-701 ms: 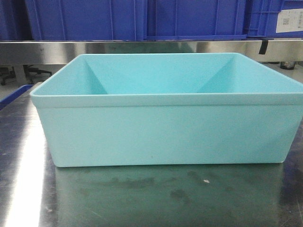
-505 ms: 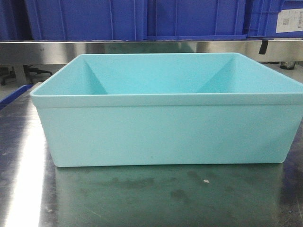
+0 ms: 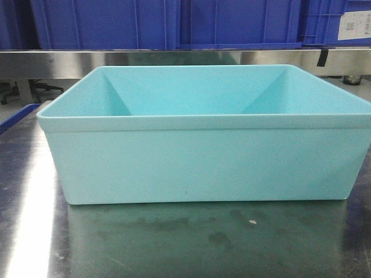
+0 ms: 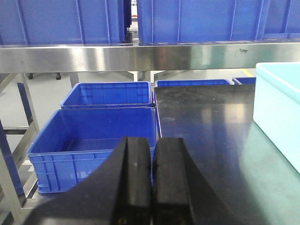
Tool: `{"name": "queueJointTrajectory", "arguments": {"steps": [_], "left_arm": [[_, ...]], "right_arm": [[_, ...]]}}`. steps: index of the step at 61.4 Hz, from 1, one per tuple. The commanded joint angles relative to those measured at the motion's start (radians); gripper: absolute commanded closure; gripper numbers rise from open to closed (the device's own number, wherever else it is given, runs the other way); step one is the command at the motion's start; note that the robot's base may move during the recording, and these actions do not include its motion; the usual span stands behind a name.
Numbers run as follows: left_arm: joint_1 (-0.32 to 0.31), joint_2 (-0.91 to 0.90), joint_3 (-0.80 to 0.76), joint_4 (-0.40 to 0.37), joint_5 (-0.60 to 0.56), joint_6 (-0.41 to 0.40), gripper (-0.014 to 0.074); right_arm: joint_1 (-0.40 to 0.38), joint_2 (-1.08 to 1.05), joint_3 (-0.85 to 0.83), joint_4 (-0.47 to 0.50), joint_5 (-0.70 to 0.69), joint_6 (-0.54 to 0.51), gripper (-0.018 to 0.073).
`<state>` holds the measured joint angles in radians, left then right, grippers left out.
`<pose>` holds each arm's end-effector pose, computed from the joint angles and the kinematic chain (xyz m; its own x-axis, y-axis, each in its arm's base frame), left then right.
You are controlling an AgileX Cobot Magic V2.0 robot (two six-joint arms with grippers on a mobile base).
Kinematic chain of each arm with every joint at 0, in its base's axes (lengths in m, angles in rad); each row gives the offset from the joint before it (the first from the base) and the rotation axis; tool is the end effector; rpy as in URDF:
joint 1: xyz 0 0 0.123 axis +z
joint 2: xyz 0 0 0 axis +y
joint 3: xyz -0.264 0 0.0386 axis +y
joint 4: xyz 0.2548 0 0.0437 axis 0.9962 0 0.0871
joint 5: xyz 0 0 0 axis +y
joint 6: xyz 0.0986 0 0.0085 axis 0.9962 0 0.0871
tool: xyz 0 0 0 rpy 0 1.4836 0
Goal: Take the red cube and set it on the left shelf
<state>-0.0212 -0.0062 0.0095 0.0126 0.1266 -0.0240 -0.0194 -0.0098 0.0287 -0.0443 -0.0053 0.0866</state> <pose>0.0896 -0.0017 0.1985 -0.0429 -0.0106 -0.9990 0.0191 0.9998 -0.0114 0.0899 -0.0017 0.2050 0.0743 0.0409 -0.9964 0.0160 0.9990 0.0422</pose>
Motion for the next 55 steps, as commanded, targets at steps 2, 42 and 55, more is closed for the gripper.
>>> {"name": "queueJointTrajectory", "arguments": {"steps": [2, 42, 55], "left_arm": [[-0.001, -0.015, 0.023, -0.005, -0.088, -0.001, 0.0495], [-0.001, -0.015, 0.023, -0.005, -0.088, -0.001, 0.0495], [-0.001, -0.015, 0.023, -0.005, -0.088, -0.001, 0.0495]], "right_arm": [[-0.003, -0.021, -0.017, 0.0, -0.097, -0.006, 0.052], [-0.003, 0.228, -0.629, 0.003, 0.289, -0.006, 0.052], [-0.003, 0.532, -1.013, 0.055, 0.635, -0.013, 0.052]]}}
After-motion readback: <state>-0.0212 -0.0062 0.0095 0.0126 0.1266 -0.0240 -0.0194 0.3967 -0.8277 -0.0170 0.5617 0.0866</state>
